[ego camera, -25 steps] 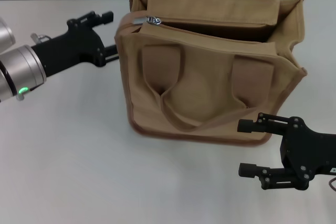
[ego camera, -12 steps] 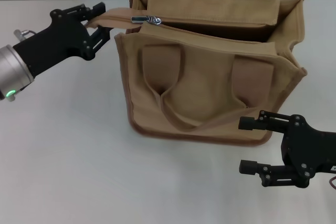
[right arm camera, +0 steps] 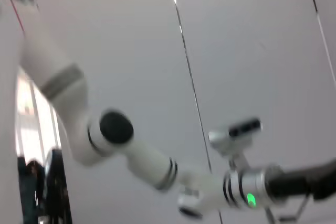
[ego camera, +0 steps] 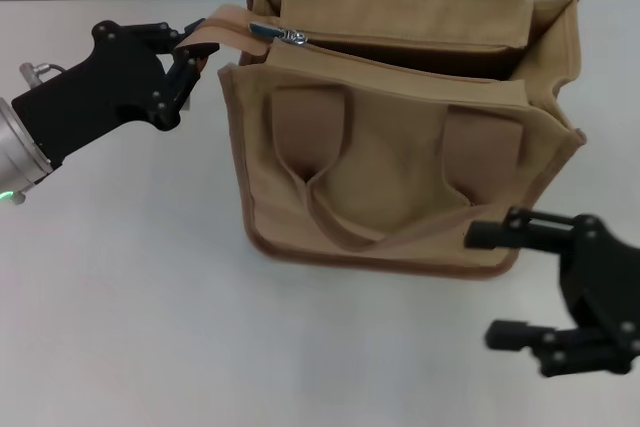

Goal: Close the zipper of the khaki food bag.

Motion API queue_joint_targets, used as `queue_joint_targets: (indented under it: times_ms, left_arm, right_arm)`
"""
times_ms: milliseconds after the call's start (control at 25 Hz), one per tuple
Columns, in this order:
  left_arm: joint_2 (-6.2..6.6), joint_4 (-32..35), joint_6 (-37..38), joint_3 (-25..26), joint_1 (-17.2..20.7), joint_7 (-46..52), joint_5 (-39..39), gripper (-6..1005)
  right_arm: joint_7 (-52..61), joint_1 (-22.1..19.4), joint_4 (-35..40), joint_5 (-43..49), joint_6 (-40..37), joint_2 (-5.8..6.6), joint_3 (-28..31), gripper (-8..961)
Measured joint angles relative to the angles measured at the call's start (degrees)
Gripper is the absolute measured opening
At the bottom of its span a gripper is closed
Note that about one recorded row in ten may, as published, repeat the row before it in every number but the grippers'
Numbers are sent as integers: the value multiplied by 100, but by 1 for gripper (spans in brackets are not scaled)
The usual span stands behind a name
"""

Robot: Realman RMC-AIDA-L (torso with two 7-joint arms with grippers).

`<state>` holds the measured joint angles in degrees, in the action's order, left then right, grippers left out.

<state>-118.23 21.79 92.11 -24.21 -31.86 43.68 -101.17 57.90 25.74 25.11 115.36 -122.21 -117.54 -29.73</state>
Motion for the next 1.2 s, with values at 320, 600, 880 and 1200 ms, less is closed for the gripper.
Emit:
queue_joint_targets:
  times_ms: [320,600,880,1200]
  left_arm:
    - [-54,-177,330,-132,-446,58,162,20]
    - [-77,-192,592,-296,-581,83,170,20]
    - [-63,-203,625,-259,-473,92,178,20]
    - [-53,-244,633,-238,-426,99,247,20]
  right_arm:
    - [885,111,3,-685,-232,33,145,806]
    - [1655,207,44,-989,-92,81,211,805]
    - [2920,524,155,-1122,454,201,270,804]
    - [4338,1134,525,-1088,1019,385,186,802]
